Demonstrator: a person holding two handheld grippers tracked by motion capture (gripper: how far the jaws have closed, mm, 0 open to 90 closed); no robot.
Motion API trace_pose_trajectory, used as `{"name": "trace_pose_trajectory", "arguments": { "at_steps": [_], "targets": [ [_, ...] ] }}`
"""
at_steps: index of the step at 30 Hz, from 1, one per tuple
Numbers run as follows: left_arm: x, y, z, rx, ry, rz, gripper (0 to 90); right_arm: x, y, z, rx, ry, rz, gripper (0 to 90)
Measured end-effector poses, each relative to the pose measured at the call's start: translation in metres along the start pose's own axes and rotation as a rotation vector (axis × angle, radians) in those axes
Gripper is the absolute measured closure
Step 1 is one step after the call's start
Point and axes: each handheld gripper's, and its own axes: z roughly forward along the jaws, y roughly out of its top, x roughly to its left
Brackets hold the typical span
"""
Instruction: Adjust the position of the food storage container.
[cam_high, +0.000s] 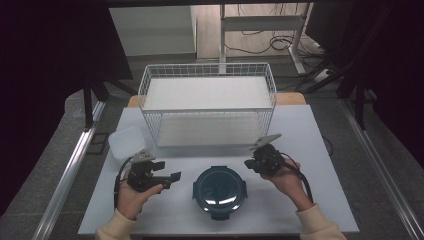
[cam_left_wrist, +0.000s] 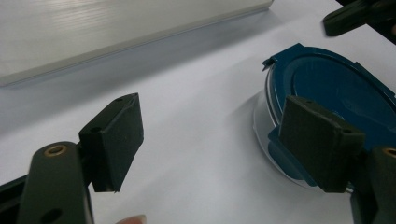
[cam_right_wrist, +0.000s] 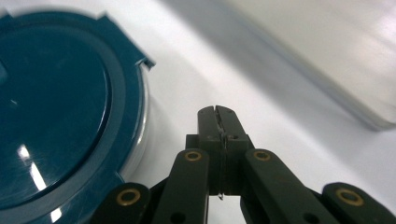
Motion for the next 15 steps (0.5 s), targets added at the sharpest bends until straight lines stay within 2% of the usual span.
{"name": "trace_pose_trajectory", "arguments": {
  "at_steps": [1,2,4,5,8,9,11,15],
  "targets": [
    [0.001,0.0,0.0,0.0,0.003,-0.001,21.6,-0.006,-0.004,-0.009,-0.038,0.007,0.027,89.5],
    [0.001,0.0,0.0,0.0,0.005,0.001,21.6,-0.006,-0.004,-0.009,-0.038,0.007,0.027,89.5],
    [0.001,-0.001,0.0,0.002,0.007,0.003,21.5,-0.011,-0.01,-0.017,-0.073,0.007,0.05,88.4],
    [0.001,-0.001,0.0,0.004,0.005,0.005,21.5,-0.013,-0.013,-0.02,-0.092,0.003,0.061,82.6],
    [0.001,-0.001,-0.001,0.004,-0.001,0.012,21.4,-0.015,-0.021,-0.027,-0.169,-0.019,0.078,57.9],
    [0.001,-0.001,-0.001,0.003,-0.001,0.012,21.4,-0.015,-0.024,-0.029,-0.201,-0.023,0.099,49.0],
    [0.002,-0.001,-0.002,0.001,-0.004,0.016,21.4,-0.015,-0.029,-0.032,-0.236,-0.029,0.119,39.8],
    [0.005,-0.001,-0.007,-0.01,0.003,0.01,21.4,-0.013,-0.038,-0.035,-0.272,-0.038,0.128,28.9]
  ]
}}
